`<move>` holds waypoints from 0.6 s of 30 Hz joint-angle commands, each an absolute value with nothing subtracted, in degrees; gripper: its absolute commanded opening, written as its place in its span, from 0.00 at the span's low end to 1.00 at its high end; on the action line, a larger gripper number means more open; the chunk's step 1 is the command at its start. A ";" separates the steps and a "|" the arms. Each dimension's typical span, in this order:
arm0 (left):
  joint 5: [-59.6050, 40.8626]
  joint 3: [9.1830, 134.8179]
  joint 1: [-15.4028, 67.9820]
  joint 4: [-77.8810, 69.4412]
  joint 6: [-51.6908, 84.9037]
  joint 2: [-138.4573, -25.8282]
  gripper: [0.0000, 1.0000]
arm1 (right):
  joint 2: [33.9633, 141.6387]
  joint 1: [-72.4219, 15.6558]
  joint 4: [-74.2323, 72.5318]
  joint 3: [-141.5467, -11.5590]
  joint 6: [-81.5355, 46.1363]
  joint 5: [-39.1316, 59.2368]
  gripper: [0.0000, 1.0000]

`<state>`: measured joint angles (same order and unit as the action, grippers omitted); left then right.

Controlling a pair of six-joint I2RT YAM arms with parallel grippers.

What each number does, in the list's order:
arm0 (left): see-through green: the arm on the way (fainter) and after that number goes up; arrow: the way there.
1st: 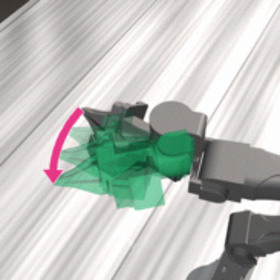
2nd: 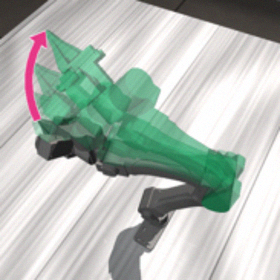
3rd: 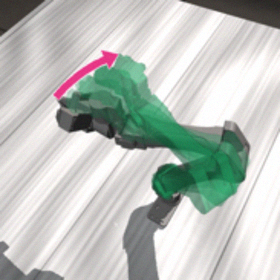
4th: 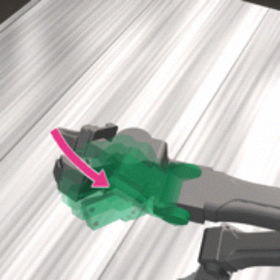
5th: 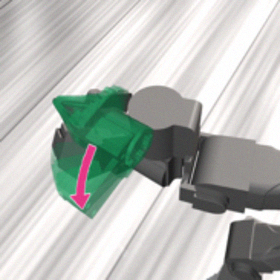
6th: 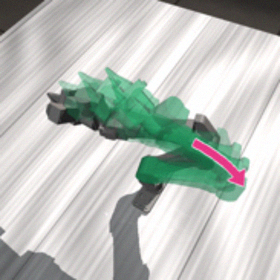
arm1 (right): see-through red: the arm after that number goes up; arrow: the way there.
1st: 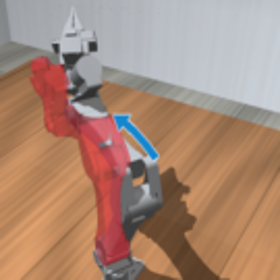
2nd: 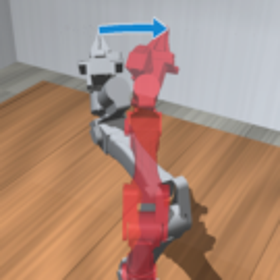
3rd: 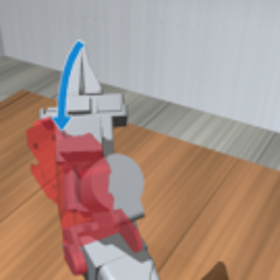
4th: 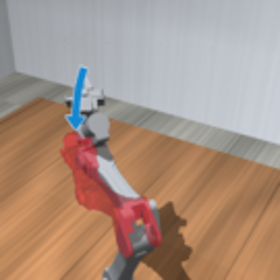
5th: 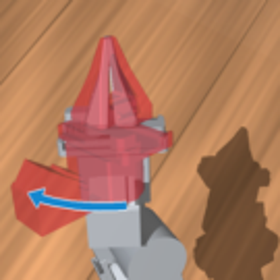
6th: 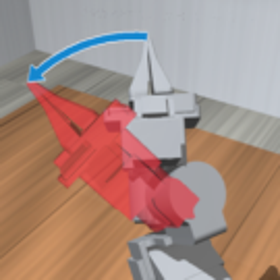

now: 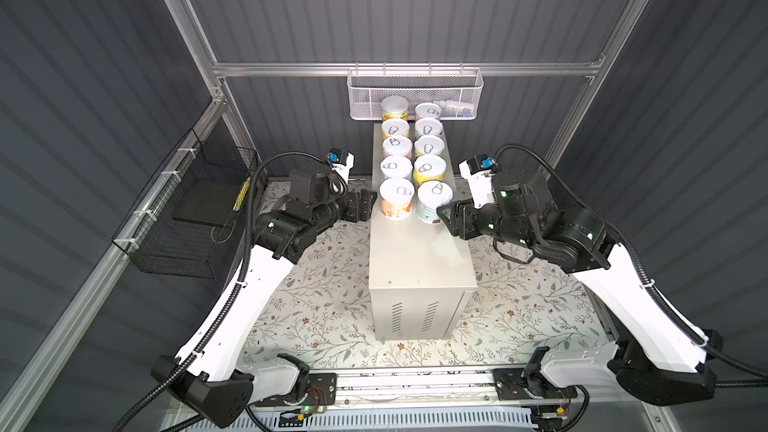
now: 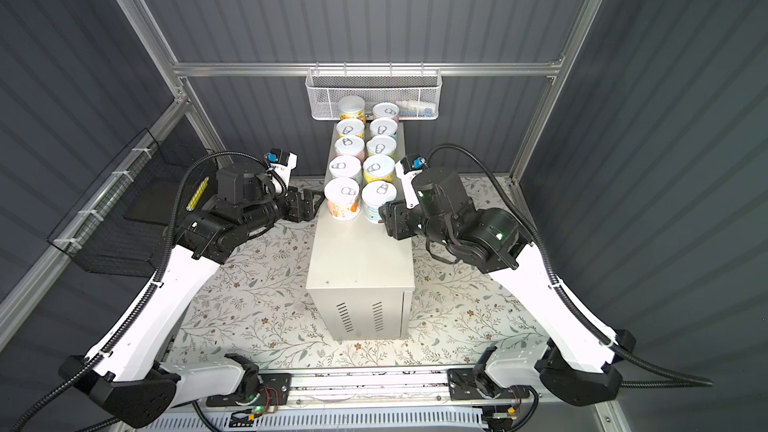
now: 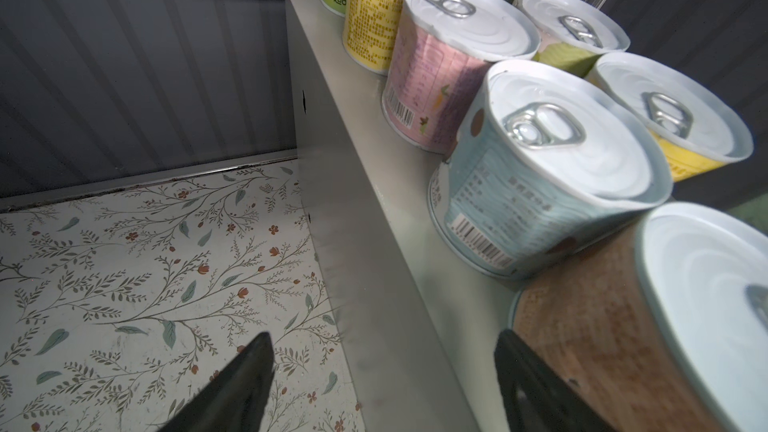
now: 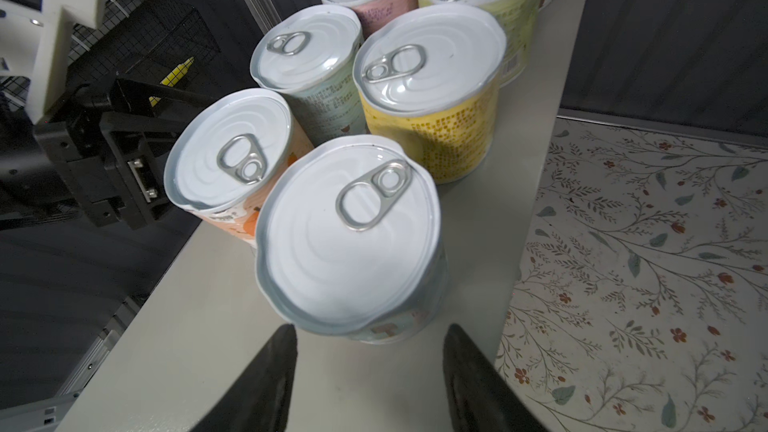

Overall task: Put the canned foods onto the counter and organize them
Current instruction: 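Open the right gripper and draw it back from the placed can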

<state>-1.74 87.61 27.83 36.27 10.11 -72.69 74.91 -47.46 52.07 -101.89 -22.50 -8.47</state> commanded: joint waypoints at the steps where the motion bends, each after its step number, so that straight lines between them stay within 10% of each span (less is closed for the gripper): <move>1: -2.99 87.97 28.21 35.42 10.65 -73.11 0.84 | 75.72 -47.55 51.05 -101.52 -22.05 -8.04 0.59; 18: -2.90 87.42 28.21 35.16 10.39 -73.65 0.84 | 76.99 -46.80 50.81 -101.70 -21.79 -7.40 0.61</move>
